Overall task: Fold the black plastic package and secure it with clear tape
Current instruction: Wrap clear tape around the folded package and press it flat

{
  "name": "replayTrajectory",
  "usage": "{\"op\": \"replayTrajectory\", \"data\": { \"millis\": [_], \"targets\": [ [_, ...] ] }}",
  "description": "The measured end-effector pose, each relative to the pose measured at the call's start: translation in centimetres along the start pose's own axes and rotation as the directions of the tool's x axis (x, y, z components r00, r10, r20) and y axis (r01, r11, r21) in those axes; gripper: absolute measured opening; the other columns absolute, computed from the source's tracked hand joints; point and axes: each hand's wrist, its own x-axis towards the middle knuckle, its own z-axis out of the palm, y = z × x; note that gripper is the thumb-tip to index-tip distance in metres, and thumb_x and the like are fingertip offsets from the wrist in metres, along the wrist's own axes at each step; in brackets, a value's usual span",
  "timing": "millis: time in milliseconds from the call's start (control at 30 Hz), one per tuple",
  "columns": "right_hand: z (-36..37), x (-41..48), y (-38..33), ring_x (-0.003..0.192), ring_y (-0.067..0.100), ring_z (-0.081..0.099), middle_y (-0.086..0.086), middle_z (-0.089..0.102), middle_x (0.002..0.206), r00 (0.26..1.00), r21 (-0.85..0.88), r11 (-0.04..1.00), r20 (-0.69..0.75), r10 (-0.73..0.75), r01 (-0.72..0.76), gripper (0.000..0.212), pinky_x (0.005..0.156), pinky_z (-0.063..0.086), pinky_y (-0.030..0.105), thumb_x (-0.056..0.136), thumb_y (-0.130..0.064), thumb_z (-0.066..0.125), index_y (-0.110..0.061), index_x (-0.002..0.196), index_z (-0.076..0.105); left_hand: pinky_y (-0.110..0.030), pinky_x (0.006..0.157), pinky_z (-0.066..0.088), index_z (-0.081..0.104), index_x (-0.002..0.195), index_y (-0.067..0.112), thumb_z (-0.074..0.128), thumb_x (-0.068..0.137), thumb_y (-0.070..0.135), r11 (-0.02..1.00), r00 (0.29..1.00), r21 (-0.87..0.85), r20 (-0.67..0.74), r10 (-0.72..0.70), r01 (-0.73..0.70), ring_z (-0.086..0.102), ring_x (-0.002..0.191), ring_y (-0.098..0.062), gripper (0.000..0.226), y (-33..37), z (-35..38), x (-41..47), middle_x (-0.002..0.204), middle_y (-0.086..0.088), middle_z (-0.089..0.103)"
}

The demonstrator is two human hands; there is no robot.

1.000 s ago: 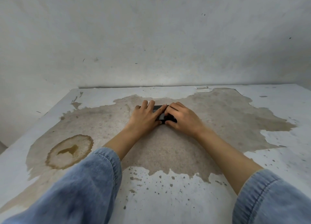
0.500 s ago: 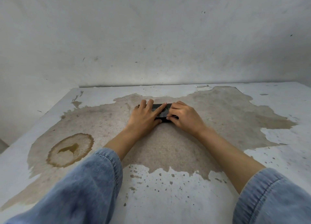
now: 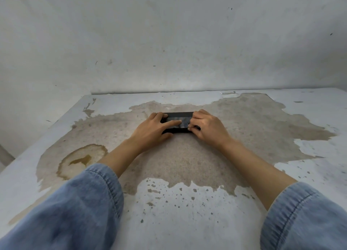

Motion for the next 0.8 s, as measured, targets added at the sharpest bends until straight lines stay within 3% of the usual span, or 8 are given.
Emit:
{"op": "replayTrajectory", "data": {
  "millis": [167, 300, 433, 567, 700, 800],
  "targets": [
    [0.6, -0.3, 0.1, 0.082, 0.013, 0.044, 0.004, 0.059, 0.075, 0.998, -0.079, 0.995, -0.037, -0.059, 0.056, 0.012, 0.045, 0.047, 0.027, 0.077, -0.010, 0.072, -0.007, 0.068, 0.065, -0.040, 0.058, 0.058, 0.048, 0.138, 0.027, 0.037, 0.094, 0.045, 0.979, 0.987, 0.136, -0.034, 0.155, -0.150, 0.060, 0.103, -0.036, 0.049, -1.1, 0.6, -0.7, 0.118, -0.023, 0.059],
    [0.5, -0.6, 0.7, 0.083, 0.015, 0.042, 0.006, 0.060, 0.079, 0.987, -0.157, 0.976, -0.031, -0.158, 0.151, 0.013, 0.042, 0.047, 0.031, 0.081, -0.012, 0.070, -0.007, 0.070, 0.065, -0.038, 0.061, 0.058, 0.041, 0.141, 0.028, 0.025, 0.098, 0.047, 0.961, 0.978, 0.192, -0.019, 0.208, -0.200, 0.059, 0.103, -0.035, 0.050, -1.6, 0.8, -0.6, 0.121, -0.023, 0.057],
    [0.1, -1.2, 1.0, 0.082, 0.018, 0.049, 0.004, 0.060, 0.084, 0.977, -0.163, 0.963, 0.030, -0.211, 0.213, 0.017, 0.050, 0.049, 0.029, 0.086, -0.021, 0.065, -0.007, 0.079, 0.069, -0.039, 0.064, 0.058, 0.044, 0.141, 0.029, 0.029, 0.097, 0.046, 0.944, 0.968, 0.220, 0.001, 0.251, -0.245, 0.060, 0.104, -0.035, 0.050, -2.1, 0.6, -0.6, 0.121, -0.024, 0.057],
    [0.1, -0.5, 0.9, 0.076, 0.017, 0.054, 0.003, 0.060, 0.078, 0.996, -0.020, 0.996, -0.012, -0.088, 0.088, 0.031, 0.056, 0.049, 0.028, 0.090, -0.030, 0.057, -0.007, 0.072, 0.069, -0.040, 0.061, 0.059, 0.048, 0.138, 0.033, 0.023, 0.099, 0.048, 0.964, 0.975, 0.155, -0.015, 0.222, -0.218, 0.059, 0.104, -0.034, 0.049, -2.0, 0.4, -0.5, 0.121, -0.022, 0.057],
    [0.9, 0.2, 0.5, 0.080, 0.016, 0.049, 0.003, 0.057, 0.079, 0.997, 0.062, 0.995, -0.002, 0.080, -0.080, 0.020, 0.066, 0.042, 0.025, 0.079, -0.026, 0.070, -0.009, 0.069, 0.065, -0.044, 0.081, 0.057, 0.052, 0.134, 0.035, 0.024, 0.098, 0.052, 0.987, 0.988, 0.041, -0.007, 0.155, -0.155, 0.051, 0.116, -0.034, 0.049, -1.5, 0.5, -1.1, 0.132, -0.020, 0.051],
    [1.3, 0.4, 0.2, 0.085, 0.019, 0.047, 0.004, 0.055, 0.083, 0.991, 0.061, 0.990, 0.018, 0.129, -0.130, 0.018, 0.070, 0.042, 0.027, 0.074, -0.022, 0.076, -0.010, 0.071, 0.063, -0.047, 0.086, 0.055, 0.054, 0.133, 0.033, 0.029, 0.097, 0.050, 0.991, 0.991, 0.009, 0.011, 0.135, -0.136, 0.048, 0.120, -0.035, 0.047, -1.4, 0.7, -1.3, 0.136, -0.020, 0.048]
  ]
}}
